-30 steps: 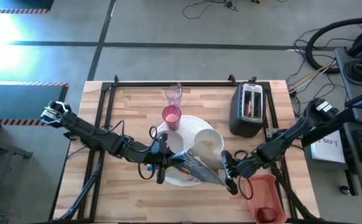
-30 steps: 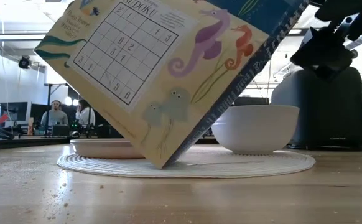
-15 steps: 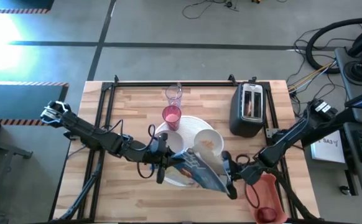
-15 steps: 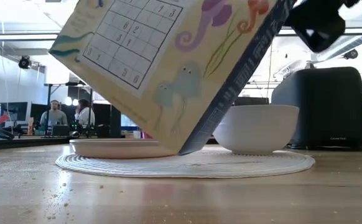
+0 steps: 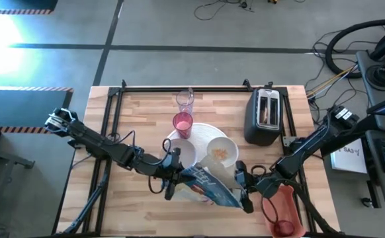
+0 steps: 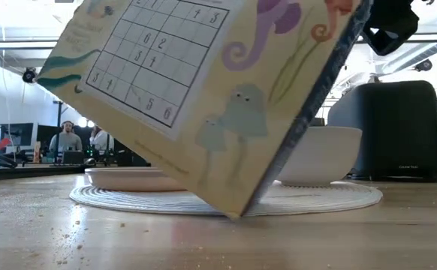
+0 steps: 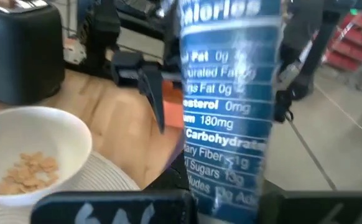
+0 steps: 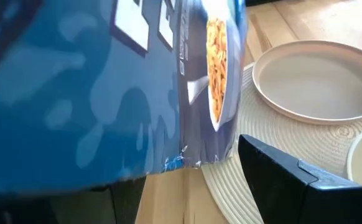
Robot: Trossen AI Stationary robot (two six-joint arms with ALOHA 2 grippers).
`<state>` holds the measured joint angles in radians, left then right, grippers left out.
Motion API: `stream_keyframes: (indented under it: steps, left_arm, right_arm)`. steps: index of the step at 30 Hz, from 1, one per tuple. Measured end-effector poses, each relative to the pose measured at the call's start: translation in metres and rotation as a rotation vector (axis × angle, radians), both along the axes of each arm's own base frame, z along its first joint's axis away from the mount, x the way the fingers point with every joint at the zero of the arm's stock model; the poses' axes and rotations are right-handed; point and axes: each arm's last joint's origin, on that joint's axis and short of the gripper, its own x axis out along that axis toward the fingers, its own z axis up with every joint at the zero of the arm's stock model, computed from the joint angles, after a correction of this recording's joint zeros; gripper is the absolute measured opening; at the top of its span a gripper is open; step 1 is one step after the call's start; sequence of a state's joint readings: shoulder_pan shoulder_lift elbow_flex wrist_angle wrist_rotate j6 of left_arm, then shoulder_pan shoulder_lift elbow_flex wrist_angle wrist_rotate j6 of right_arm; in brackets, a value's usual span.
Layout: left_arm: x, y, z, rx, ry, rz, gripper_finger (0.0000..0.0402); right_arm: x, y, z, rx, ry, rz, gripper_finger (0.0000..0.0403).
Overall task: Arrange a breakfast setting
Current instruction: Pour the cereal from the cereal box into the white bowl
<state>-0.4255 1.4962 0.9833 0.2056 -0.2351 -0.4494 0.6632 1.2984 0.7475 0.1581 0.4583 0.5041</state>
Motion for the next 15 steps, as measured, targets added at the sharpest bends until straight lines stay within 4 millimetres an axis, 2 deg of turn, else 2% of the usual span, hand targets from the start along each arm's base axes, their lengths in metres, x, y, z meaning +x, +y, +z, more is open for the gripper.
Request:
stream_keyframes:
  steps: [4, 9, 15]
  left_arm:
    - [0.0014, -0.0034, -0.009, -0.004, 0.049, -0.074, 0.0]
    - [0.0014, -0.0042, -0.0105, -0.017, 0.061, -0.109, 0.0]
    - [-0.0008, -0.0029, -0.0106, -0.029, 0.088, -0.082, 0.0]
  right_arm:
    - [-0.0002, -0.0003, 0.0016, 0.002, -0.006, -0.004, 0.0235]
    - [-0.0009, -0.0005, 0.0029, 0.018, -0.004, 0.002, 0.0235]
    - [-0.004, 0.0023, 0.0011, 0.159, 0.077, 0.037, 0.0235]
